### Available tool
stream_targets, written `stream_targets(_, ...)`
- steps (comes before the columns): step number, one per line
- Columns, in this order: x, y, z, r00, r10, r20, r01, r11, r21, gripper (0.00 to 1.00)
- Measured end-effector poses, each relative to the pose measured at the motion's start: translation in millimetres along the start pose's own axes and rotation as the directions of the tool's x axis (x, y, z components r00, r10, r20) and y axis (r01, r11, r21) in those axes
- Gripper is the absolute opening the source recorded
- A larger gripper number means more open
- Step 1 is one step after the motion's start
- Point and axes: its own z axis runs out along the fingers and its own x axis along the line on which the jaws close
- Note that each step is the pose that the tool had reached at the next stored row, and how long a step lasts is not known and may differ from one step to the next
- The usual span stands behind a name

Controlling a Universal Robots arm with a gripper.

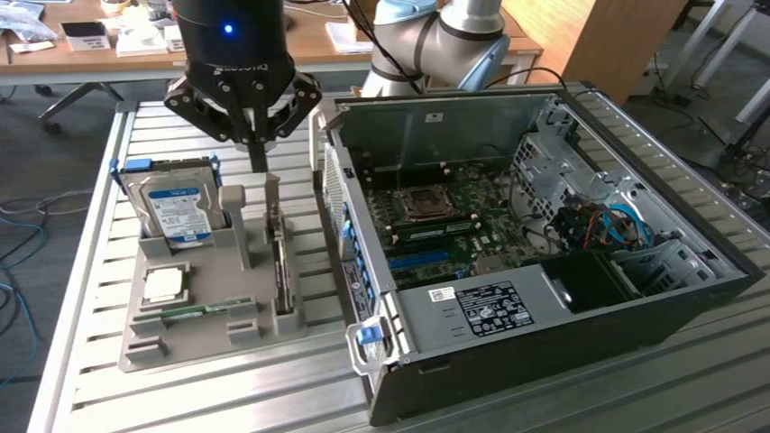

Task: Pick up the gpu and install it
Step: 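Reach for the gpu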

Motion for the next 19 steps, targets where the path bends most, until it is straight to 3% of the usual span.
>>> stream_targets(19, 2.5, -4.9, 6.2, 1.0000, 0.000, -0.0019, 0.000, 1.0000, 0.0001, 0.11)
